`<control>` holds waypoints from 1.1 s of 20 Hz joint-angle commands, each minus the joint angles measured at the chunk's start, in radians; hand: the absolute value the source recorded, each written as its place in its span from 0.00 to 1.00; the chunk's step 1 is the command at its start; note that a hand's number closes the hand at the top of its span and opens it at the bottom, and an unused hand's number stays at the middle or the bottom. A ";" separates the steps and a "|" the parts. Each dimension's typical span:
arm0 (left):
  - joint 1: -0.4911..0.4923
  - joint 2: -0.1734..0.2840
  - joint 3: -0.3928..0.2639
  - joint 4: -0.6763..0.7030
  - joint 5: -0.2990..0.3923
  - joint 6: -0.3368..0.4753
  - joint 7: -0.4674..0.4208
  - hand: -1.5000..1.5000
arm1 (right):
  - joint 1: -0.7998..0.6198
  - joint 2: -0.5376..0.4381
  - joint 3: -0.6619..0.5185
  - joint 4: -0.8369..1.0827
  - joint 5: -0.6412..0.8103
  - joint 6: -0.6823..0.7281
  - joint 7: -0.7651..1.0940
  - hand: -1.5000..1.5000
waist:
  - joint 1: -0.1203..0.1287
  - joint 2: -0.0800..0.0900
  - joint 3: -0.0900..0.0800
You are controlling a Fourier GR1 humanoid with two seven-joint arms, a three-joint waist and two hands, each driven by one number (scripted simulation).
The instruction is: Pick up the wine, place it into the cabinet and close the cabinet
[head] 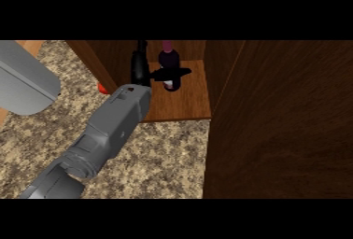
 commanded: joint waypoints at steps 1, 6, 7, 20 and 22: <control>0.043 0.037 0.018 -0.045 -0.002 -0.077 -0.062 0.00 | 0.067 0.001 -0.014 -0.129 -0.070 -0.010 0.031 0.00 | 0.026 -0.014 0.001; 0.067 0.035 0.045 -0.129 0.014 -0.123 -0.087 0.00 | 0.073 -0.034 -0.056 -0.195 -0.119 0.002 0.073 0.00 | 0.044 -0.022 0.001; 0.066 0.011 0.042 -0.138 0.002 -0.102 -0.104 0.00 | 0.027 -0.022 -0.028 -0.175 -0.075 -0.015 0.097 0.00 | 0.045 -0.019 0.001; 0.266 0.010 -0.036 -0.545 -0.044 -0.055 0.030 0.00 | 0.065 -0.023 -0.059 -0.206 -0.098 -0.030 0.103 0.00 | 0.074 -0.033 0.002; 0.346 0.012 -0.059 -0.626 -0.053 -0.053 0.029 0.00 | 0.081 -0.019 0.002 -0.222 -0.044 -0.036 0.107 0.00 | 0.074 -0.035 0.001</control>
